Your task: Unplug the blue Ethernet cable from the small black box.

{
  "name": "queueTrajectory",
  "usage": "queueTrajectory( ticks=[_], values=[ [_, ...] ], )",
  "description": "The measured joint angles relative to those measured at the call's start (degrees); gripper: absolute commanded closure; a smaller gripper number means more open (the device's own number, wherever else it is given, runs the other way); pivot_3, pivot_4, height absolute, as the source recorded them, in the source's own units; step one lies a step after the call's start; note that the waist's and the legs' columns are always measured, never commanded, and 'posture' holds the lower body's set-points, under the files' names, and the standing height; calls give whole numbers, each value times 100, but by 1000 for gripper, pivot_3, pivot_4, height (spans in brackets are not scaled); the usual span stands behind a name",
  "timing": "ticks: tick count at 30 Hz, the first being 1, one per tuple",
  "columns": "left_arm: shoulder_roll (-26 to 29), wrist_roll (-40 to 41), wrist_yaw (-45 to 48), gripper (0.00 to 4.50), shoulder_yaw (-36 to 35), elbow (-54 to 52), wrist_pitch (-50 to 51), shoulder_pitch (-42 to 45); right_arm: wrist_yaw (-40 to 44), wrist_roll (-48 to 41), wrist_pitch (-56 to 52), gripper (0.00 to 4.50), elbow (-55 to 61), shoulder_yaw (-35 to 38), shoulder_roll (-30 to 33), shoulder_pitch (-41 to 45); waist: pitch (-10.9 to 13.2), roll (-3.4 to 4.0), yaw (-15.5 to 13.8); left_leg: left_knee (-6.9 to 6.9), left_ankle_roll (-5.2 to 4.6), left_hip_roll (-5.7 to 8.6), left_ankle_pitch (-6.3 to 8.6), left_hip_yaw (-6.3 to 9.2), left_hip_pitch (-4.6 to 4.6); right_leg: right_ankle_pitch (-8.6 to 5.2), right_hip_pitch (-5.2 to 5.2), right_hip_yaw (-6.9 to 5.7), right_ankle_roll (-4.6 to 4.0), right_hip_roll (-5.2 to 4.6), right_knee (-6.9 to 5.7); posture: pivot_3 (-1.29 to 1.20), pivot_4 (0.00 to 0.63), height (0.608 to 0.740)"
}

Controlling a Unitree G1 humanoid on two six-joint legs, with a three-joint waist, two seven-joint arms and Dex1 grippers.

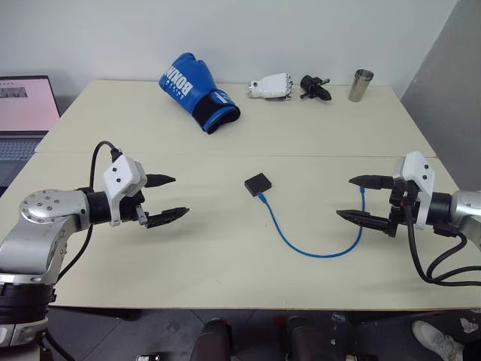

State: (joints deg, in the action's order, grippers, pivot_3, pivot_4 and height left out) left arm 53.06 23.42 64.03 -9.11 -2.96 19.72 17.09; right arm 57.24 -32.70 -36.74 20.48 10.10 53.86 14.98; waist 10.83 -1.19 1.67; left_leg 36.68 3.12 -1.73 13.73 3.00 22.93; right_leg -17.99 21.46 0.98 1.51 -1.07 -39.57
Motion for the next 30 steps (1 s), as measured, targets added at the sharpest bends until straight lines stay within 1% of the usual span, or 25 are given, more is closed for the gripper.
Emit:
queueTrajectory(
  ticks=[3,6,10,11,15,17,20,24,26,30],
  values=[
    [-38,-3,92,0,63,94,-104,117,-22,6,9,21,0,0,-10,-5,0,0,0,0,0,0,0,0,0,0,0,0,0,0,0,0,150,740],
    [-35,-6,296,0,186,101,-118,139,-258,63,8,21,85,-28,-180,-38,0,0,8,0,0,0,0,-1,0,0,1,1,0,0,-2,0,150,740],
    [-16,-136,571,0,493,144,-262,140,-818,266,-94,21,392,-489,-668,-56,0,0,15,1,0,-2,0,1,0,0,3,1,0,3,-8,0,150,740],
    [-16,-135,632,0,508,150,-261,144,-1016,366,-137,21,429,-646,-841,-48,0,0,15,1,0,-2,0,1,0,0,4,1,0,3,-9,0,150,740],
    [-20,-222,763,0,652,191,-300,320,-2135,1016,-285,21,283,-1578,-2045,169,0,0,18,4,0,2,0,-3,2,0,16,8,-1,4,-28,0,150,740],
    [-30,-306,788,0,719,265,-396,372,-2563,1334,-294,21,97,-1903,-2503,298,0,0,17,6,0,2,0,-6,4,0,21,11,-1,4,-33,0,150,740],
    [-76,-374,799,0,793,329,-428,378,-3161,1784,-238,21,-367,-2285,-3215,456,-1,-1,17,6,0,2,0,-5,9,0,28,9,-1,4,-38,0,150,740],
    [-151,-449,804,0,896,354,-496,456,-3922,2422,218,21,-1543,-2612,-4230,734,-2,-2,18,6,0,1,0,-5,8,0,31,9,-2,5,-42,0,150,740],
    [-171,-460,804,0,907,354,-511,499,-4101,2598,413,21,-1978,-2711,-4472,859,-2,-2,18,6,0,2,-1,-6,9,0,31,10,-2,4,-41,0,150,740],
    [-171,-467,800,0,907,352,-511,507,-4267,2816,780,21,-2478,-2683,-4700,1048,-2,-3,17,7,0,2,0,-6,8,1,30,10,-2,3,-42,0,150,740]
  ],
)
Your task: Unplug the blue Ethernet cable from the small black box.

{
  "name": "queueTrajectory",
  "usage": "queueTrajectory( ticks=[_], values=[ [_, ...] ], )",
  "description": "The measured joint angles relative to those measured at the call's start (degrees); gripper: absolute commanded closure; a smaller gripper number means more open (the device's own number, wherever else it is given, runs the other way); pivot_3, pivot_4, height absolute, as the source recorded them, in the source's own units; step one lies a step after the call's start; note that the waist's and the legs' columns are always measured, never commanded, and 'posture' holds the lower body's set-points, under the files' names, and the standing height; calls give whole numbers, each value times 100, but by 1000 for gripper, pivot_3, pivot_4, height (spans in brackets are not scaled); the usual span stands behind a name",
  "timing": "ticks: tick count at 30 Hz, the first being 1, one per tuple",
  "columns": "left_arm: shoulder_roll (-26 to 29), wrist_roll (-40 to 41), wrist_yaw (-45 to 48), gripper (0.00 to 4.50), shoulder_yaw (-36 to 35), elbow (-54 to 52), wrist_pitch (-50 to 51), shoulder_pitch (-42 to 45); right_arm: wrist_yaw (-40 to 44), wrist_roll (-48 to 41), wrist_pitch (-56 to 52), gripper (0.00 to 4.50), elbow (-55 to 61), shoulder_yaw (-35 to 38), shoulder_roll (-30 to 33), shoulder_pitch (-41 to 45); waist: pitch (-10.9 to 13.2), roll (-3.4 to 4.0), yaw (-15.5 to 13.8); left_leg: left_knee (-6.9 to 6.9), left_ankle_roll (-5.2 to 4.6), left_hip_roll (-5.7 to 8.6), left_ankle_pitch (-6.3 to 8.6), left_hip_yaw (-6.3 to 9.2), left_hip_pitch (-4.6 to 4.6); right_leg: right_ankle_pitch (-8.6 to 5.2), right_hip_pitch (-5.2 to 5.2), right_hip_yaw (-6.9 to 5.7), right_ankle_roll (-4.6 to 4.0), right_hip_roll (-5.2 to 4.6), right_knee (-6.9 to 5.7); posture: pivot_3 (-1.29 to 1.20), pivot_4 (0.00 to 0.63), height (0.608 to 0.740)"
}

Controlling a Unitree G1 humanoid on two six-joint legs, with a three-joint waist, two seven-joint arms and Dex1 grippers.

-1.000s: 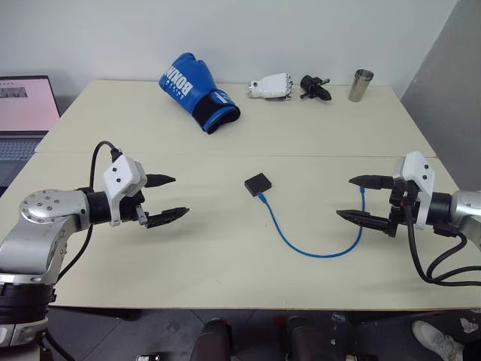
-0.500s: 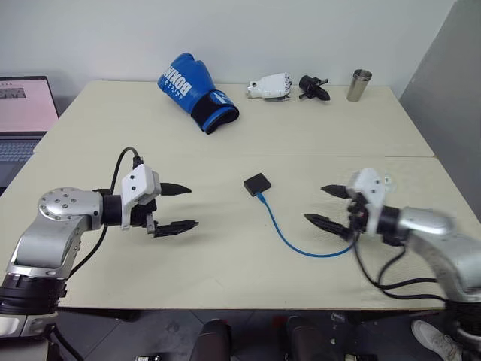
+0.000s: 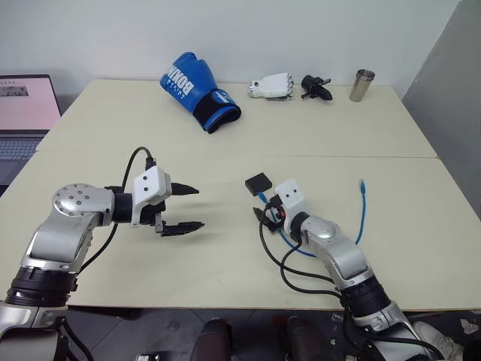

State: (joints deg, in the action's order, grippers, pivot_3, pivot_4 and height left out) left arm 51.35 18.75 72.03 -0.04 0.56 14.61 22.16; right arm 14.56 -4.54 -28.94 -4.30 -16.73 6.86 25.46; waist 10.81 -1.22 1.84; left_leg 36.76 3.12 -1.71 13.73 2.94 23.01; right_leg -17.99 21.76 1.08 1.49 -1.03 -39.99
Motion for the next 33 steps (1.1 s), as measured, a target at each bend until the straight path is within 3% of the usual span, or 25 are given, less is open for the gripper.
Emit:
queueTrajectory(
  ticks=[8,13,18,23,29,33],
  values=[
    [0,1,-42,0,0,-30,21,-15,56,68,166,1977,-226,210,-74,67,0,0,2,0,0,-2,0,2,-1,0,0,-2,0,1,-2,0,150,740],
    [-20,10,-113,0,0,-39,192,-13,171,112,165,2954,-225,210,-71,67,0,0,5,-1,0,-2,0,2,-1,0,0,-3,0,1,-3,0,150,740],
    [-152,82,-162,0,-2,5,427,34,409,170,239,4277,-209,145,73,74,0,0,-3,0,0,0,0,3,0,0,0,-4,0,1,-3,0,150,740],
    [-374,581,-261,0,-129,135,1228,158,961,545,862,4390,52,-72,887,40,1,0,1,6,-1,2,0,2,4,0,1,-4,0,0,-2,0,150,740],
    [-586,1725,-278,0,-438,238,2995,585,1732,1533,3575,4391,289,-485,2438,494,1,1,36,9,-1,1,0,4,0,-1,-2,-6,2,2,-2,0,150,740],
    [-679,1997,-287,0,-417,242,3594,738,2001,1756,4969,4391,131,-544,2715,798,1,1,73,7,0,-3,0,9,-1,0,-4,-6,0,7,-3,0,150,740]
  ],
)
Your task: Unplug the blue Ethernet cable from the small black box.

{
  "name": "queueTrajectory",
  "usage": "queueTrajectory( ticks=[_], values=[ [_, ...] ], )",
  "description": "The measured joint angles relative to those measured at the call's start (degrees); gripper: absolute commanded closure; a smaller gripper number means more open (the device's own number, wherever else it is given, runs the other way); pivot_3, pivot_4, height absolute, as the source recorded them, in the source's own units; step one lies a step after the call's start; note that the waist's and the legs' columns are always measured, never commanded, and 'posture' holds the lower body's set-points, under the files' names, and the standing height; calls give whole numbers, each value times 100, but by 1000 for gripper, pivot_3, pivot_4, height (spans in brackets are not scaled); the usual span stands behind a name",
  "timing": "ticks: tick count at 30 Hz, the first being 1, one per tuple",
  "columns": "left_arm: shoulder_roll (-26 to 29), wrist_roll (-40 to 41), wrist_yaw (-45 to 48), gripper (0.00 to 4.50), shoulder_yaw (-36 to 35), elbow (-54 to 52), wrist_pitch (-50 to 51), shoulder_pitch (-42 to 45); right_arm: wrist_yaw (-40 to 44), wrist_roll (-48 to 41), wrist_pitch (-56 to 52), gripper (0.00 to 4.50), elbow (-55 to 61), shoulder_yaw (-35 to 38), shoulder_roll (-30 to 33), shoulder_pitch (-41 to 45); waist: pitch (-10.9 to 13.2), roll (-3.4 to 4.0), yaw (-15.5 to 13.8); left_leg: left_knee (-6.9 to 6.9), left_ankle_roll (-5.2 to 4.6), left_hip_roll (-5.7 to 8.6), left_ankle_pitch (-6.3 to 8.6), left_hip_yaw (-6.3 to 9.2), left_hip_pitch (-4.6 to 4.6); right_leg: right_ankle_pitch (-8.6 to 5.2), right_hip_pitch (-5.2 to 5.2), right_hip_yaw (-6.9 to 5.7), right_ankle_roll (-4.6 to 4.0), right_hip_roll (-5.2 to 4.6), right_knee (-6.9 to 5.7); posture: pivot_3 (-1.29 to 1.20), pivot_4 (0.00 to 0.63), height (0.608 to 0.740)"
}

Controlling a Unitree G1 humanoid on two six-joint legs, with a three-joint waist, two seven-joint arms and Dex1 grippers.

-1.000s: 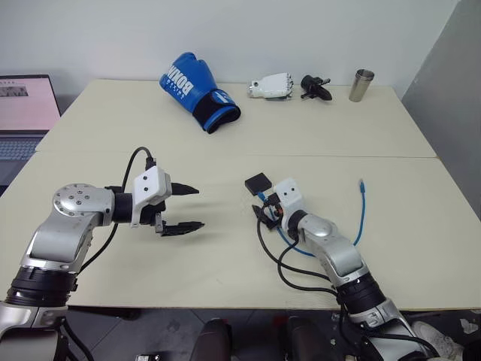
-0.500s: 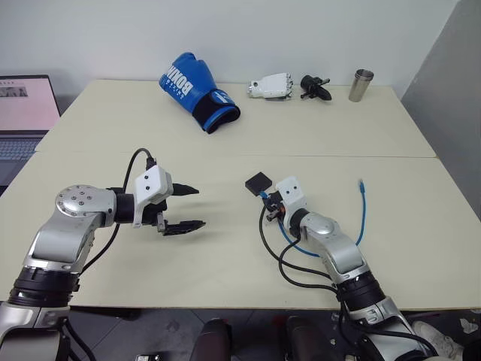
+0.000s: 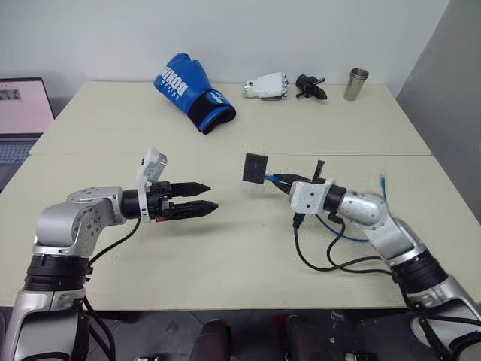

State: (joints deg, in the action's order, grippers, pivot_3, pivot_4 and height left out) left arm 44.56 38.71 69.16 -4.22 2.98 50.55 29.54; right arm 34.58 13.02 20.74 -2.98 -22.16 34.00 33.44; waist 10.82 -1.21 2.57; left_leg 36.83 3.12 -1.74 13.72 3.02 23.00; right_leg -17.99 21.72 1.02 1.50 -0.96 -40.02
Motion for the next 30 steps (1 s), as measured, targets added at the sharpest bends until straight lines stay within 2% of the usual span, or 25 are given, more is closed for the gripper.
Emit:
queueTrajectory(
  ticks=[6,15,23,30],
  values=[
    [-545,379,-231,0,-30,231,452,613,575,-180,844,4391,-60,-96,-6,358,0,-1,-51,12,1,4,-1,-1,0,1,-9,1,0,-8,0,0,150,740],
    [-552,416,-212,0,-50,308,541,636,803,-431,582,4392,-72,-10,-254,360,0,-1,-68,12,2,4,-1,-1,-1,1,-8,1,-1,-9,0,0,150,740],
    [-692,403,-209,1410,68,460,541,644,914,-483,388,4392,12,41,-316,359,0,-1,-68,12,2,4,-1,-1,-1,1,-8,1,-2,-10,0,0,150,740],
    [-754,393,-130,2867,156,612,531,768,917,-281,381,4392,29,43,-318,359,0,-1,-72,12,2,6,-1,-2,-1,1,-8,1,-2,-10,0,0,150,740]
  ],
)
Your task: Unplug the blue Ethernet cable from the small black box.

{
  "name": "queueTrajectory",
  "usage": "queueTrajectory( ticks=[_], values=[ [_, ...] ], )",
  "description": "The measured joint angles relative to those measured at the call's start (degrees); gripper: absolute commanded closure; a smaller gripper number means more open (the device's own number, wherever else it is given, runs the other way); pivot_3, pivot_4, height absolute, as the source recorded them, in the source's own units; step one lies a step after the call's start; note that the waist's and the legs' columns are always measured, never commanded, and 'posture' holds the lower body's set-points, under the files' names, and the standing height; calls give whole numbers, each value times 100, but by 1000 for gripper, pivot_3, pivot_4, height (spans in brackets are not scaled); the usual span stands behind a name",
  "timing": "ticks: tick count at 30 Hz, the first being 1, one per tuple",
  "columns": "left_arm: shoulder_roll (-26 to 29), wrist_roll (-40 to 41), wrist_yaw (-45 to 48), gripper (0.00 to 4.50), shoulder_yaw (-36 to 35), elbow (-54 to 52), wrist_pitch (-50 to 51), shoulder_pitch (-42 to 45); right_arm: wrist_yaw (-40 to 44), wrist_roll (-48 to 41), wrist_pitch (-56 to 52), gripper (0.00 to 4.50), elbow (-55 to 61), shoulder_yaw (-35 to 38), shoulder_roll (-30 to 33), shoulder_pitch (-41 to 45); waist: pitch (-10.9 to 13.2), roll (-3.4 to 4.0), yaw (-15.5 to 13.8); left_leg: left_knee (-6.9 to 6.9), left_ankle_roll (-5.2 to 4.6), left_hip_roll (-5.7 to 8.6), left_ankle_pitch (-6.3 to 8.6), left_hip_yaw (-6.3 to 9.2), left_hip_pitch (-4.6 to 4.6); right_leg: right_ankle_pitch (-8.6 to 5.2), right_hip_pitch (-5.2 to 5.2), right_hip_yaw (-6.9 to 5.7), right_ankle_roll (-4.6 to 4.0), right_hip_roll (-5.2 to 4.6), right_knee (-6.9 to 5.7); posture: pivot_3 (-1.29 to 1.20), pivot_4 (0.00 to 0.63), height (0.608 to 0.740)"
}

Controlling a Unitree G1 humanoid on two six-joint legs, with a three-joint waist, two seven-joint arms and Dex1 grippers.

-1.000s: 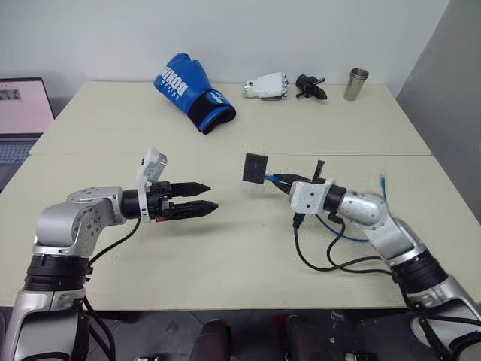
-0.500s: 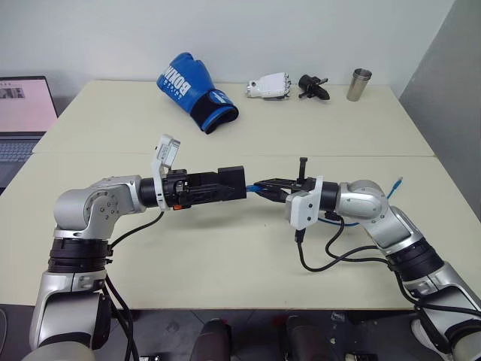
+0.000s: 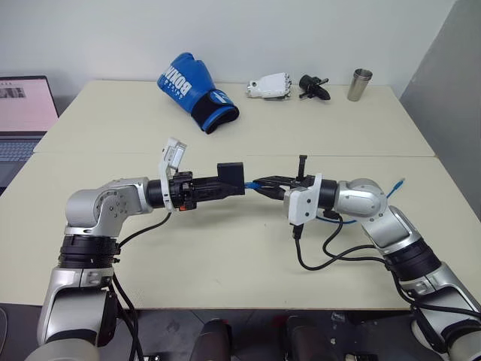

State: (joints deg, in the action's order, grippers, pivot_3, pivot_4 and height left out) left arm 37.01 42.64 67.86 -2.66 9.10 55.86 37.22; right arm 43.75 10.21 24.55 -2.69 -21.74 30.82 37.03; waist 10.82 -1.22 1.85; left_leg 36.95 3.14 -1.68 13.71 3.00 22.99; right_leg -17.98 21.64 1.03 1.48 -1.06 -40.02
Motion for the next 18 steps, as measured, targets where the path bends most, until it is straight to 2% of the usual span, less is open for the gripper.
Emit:
queueTrajectory(
  ticks=[4,10,11,18],
  values=[
    [-66,-1,44,3675,12,26,-1,20,-10,147,1,4392,-7,2,14,0,0,0,0,0,0,0,0,0,0,0,0,1,0,0,0,0,150,740],
    [-78,-52,31,3704,62,47,-7,19,5,310,-4,4392,-2,2,6,-12,0,0,0,0,0,0,0,0,0,0,0,0,0,0,0,0,150,740],
    [-78,-68,30,3704,78,53,-8,19,20,309,-14,3688,7,2,7,-32,0,0,-1,0,0,0,0,0,0,0,0,0,0,0,0,0,150,740],
    [-65,-268,-8,3705,85,197,-130,30,368,71,-249,2242,603,22,155,-292,0,0,-4,0,0,0,0,2,1,0,-1,-1,0,-1,0,0,150,740]
  ],
)
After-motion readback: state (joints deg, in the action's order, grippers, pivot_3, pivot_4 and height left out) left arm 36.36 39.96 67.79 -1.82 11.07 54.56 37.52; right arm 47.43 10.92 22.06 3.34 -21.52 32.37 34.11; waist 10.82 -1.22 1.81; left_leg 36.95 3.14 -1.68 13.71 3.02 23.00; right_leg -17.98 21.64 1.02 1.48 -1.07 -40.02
